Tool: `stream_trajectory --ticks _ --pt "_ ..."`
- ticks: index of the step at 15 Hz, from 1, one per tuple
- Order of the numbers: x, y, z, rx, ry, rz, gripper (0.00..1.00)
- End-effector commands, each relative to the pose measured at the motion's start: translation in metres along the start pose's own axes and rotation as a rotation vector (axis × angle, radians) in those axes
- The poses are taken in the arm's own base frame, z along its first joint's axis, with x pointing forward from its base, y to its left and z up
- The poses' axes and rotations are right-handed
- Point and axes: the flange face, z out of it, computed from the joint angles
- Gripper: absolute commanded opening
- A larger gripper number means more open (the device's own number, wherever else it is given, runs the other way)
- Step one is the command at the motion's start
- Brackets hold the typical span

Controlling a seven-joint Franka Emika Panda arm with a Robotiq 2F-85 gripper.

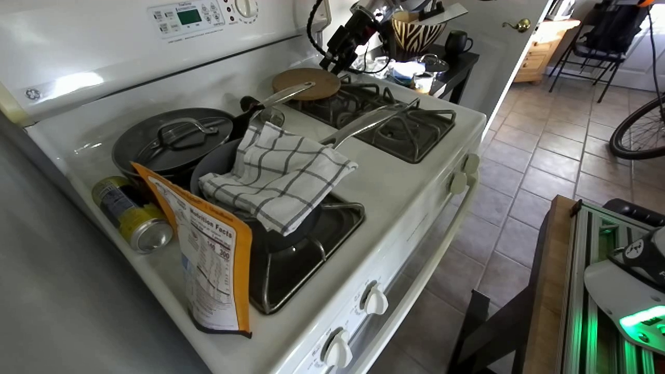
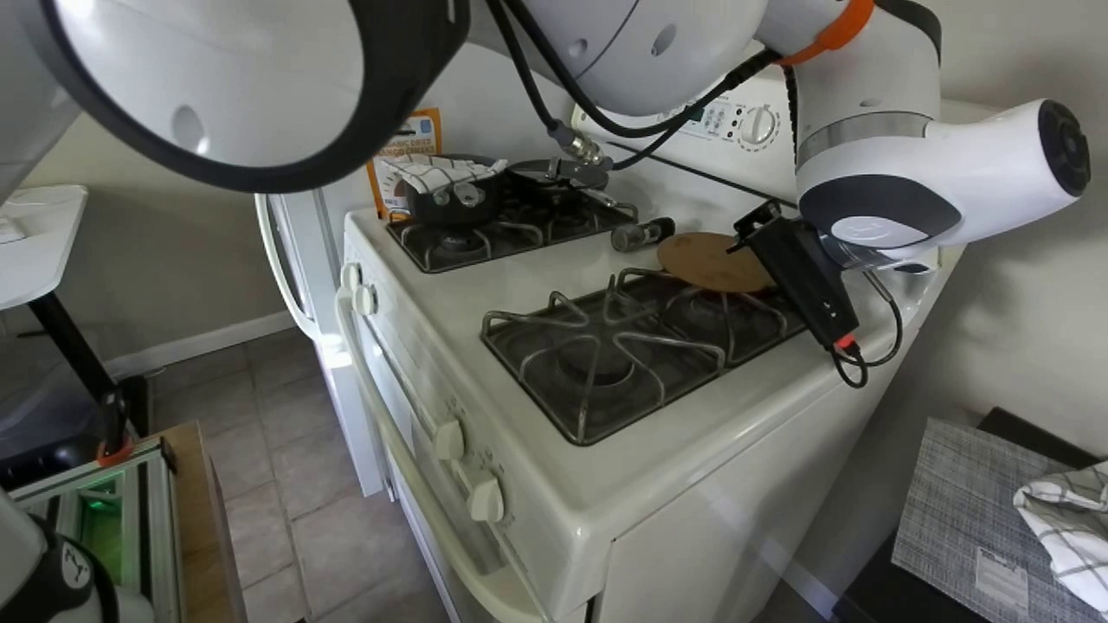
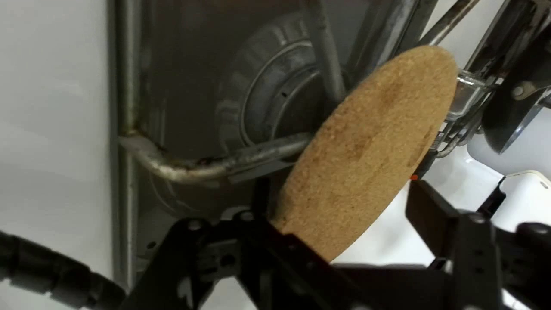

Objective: Place the wooden mat on the pot

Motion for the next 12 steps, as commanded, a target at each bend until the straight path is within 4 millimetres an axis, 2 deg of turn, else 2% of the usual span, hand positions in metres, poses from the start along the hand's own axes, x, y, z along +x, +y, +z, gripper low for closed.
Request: stream_trajectory --ticks 1,7,9,12 --pt "0.004 0.003 0.011 0.032 -0.027 0.039 0.48" --pt "0.005 0.005 0.008 0.085 -0.030 0.051 0.01" --pt "0.009 -0.004 0.003 0.112 -0.014 0.043 0.02" --pt "0.017 -0.019 -0.021 0.157 0.058 0.003 0.03"
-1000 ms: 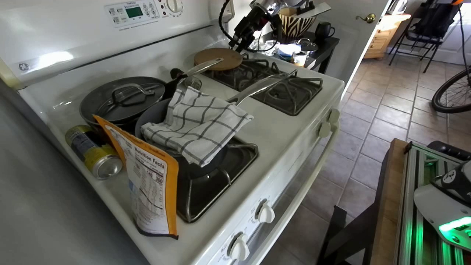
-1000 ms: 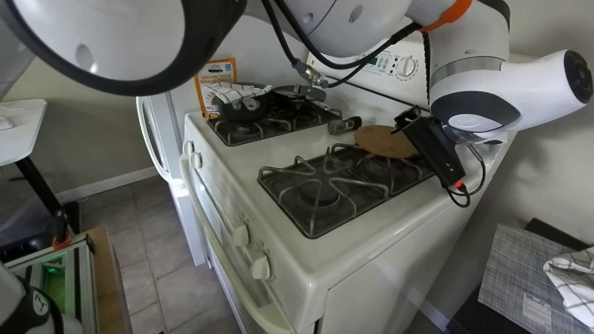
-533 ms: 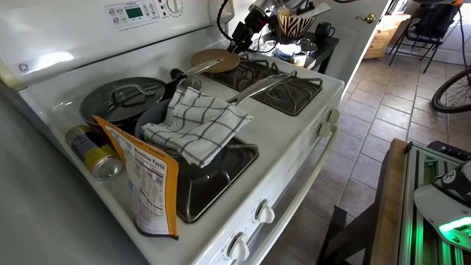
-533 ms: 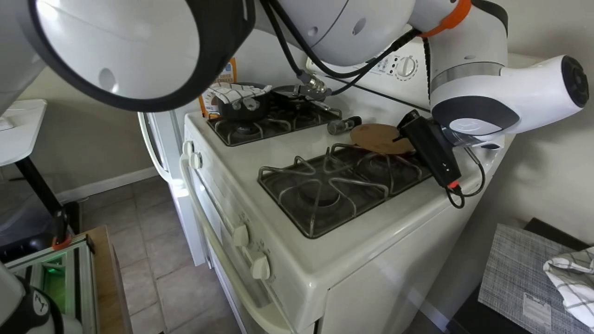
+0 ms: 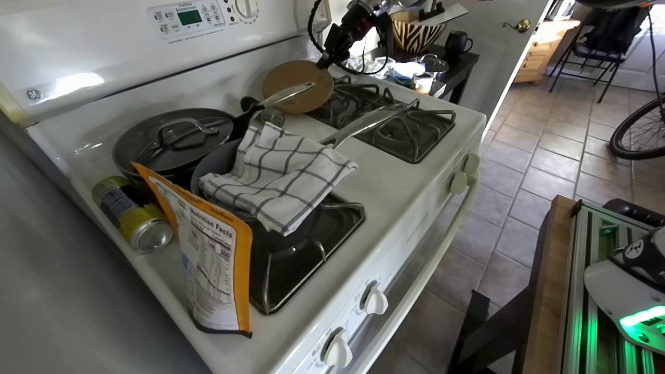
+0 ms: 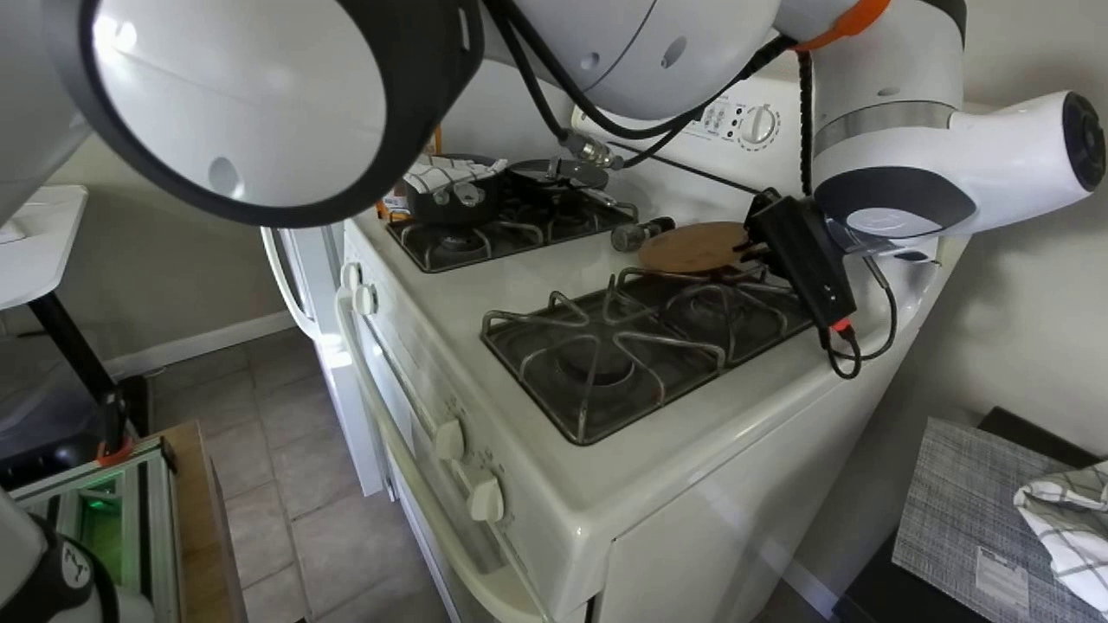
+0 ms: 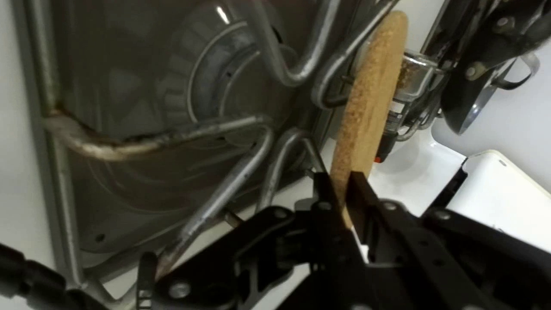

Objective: Place the wooden mat on the pot

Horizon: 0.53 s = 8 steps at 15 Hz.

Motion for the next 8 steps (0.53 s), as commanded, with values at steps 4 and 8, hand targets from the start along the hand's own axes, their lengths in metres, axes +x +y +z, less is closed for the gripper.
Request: stream_trajectory --ticks 4,8 --pt "0.004 -0.022 -0.045 0.100 0.101 -0.045 0.02" --pt "-0.014 -0.027 -0.075 0.177 0.074 -0.039 0.02"
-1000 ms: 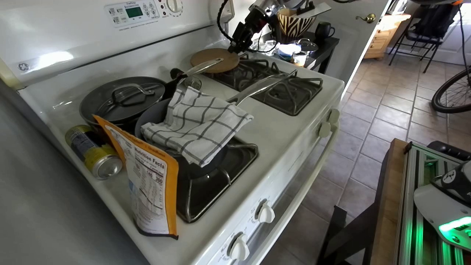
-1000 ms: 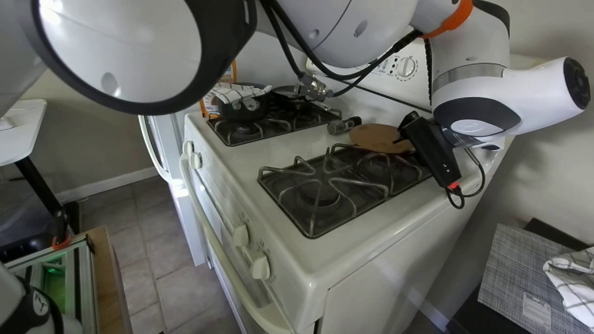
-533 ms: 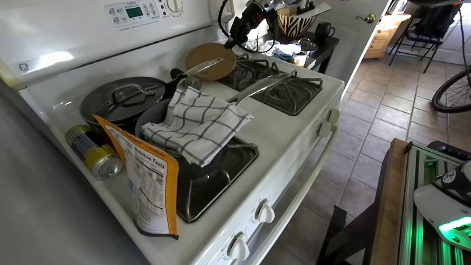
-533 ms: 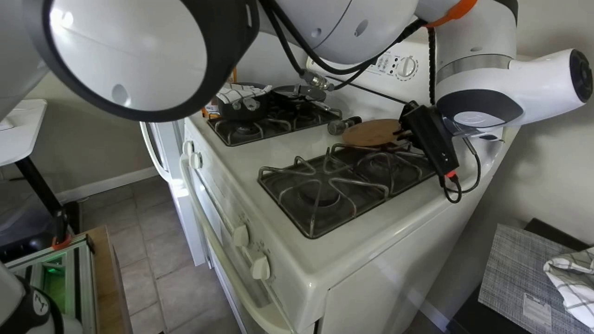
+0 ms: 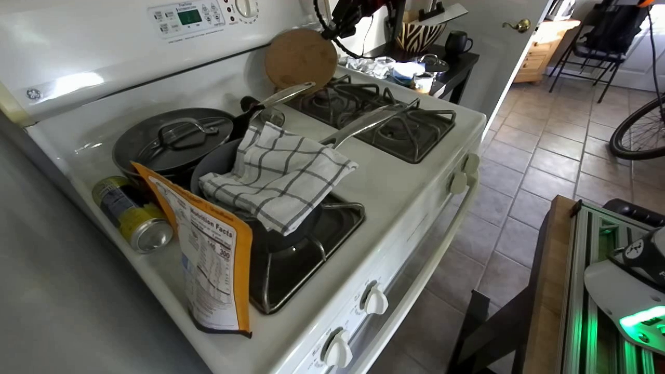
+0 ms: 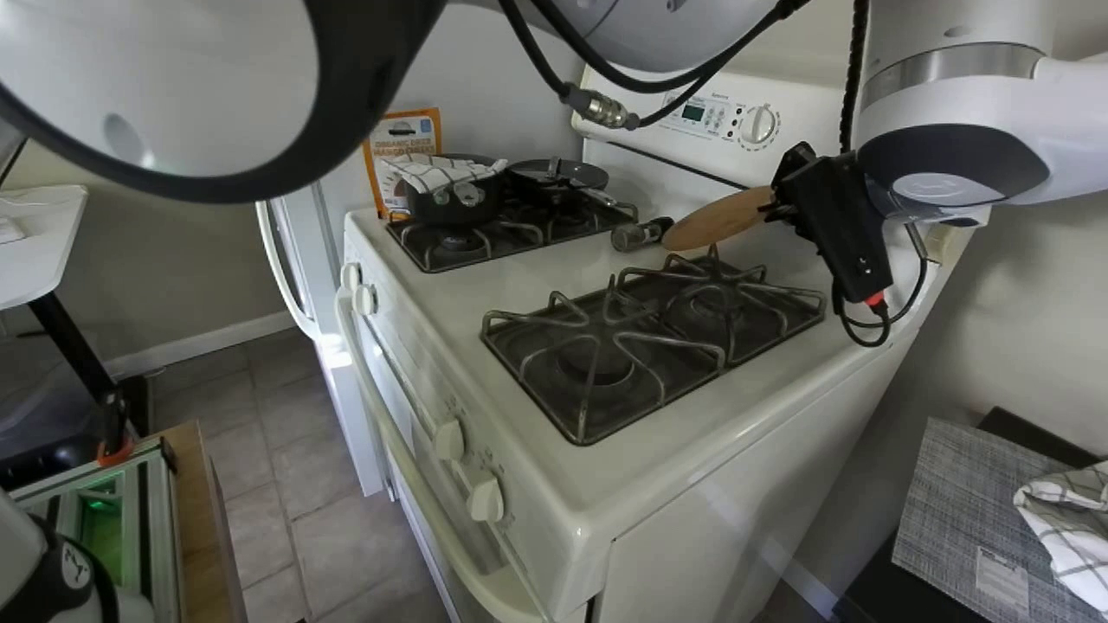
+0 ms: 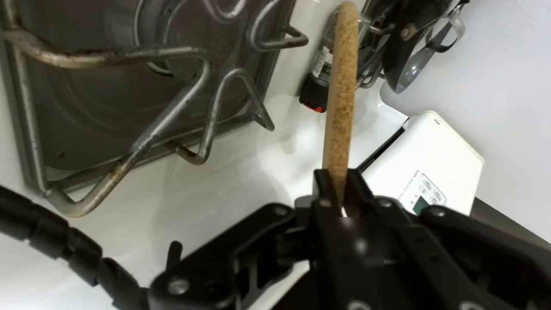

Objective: Place the wooden mat on the pot

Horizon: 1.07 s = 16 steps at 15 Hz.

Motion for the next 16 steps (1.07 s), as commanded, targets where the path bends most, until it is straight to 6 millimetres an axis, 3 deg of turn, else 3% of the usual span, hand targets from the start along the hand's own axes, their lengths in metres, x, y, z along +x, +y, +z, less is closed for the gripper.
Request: stream_trajectory --ticks 1,4,7,12,16 --pt "-0.022 -0.015 -0.027 0.128 -0.026 -0.001 0.02" --pt "-0.046 -0.036 -0.041 0.232 -0.125 -0.030 0.02" --pt "-0.068 -0.071 -0.043 0.313 -0.248 -0.058 0.02" --pt "-0.068 -0.143 -0.010 0.394 -0.296 -0.123 0.02" --pt "-0.065 -0.196 0.028 0.440 -0.353 -0.159 0.02"
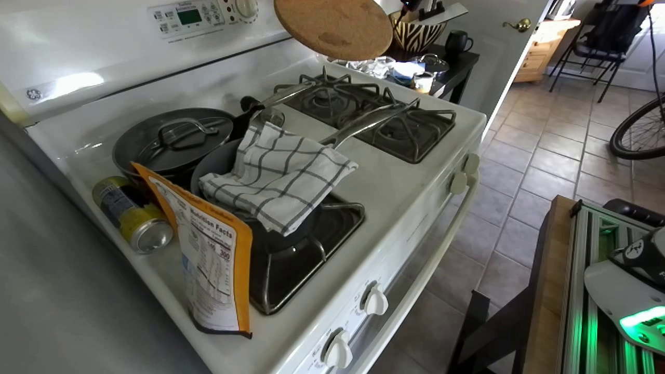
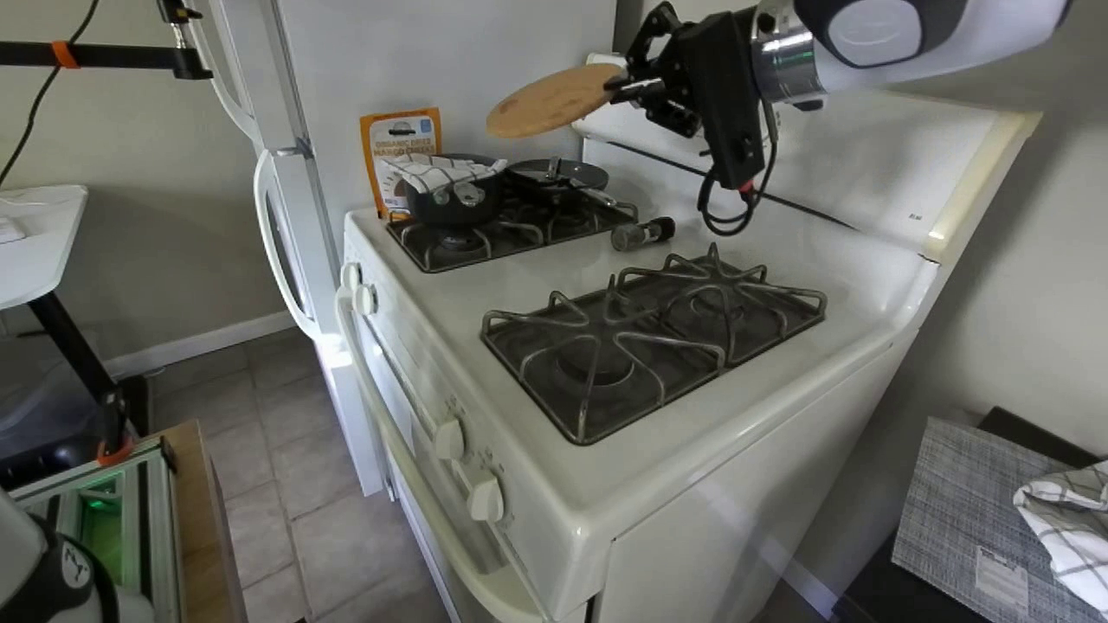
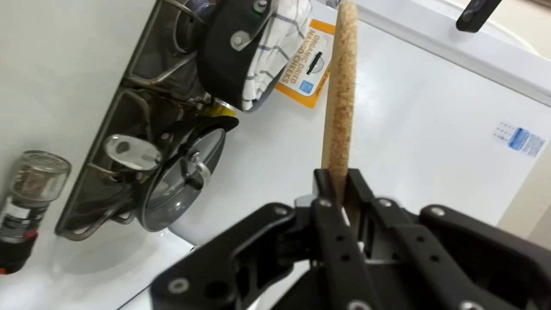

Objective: Place the wooden mat on the pot

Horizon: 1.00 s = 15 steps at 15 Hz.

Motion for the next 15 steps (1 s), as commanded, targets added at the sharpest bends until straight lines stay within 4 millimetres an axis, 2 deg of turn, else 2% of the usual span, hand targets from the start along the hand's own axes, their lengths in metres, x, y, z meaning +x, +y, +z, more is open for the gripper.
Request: stream_trajectory --ticks 1,2,4,7,11,15 --pt "0.002 -0.031 0.036 0.029 -0.082 -0.043 0.02" --pt "0.010 -0.018 0.025 0.012 -0.044 -0.021 0.07" --pt "0.014 -0.029 0.039 0.020 -0.076 -0.037 0.07" --pt "0.015 -0.027 0.044 0.008 -0.085 -0.003 0.02" --pt "0.023 -0.031 0.072 0.030 -0.116 0.073 0.02" --pt "0.031 -0.023 0.118 0.078 -0.152 0.156 0.02"
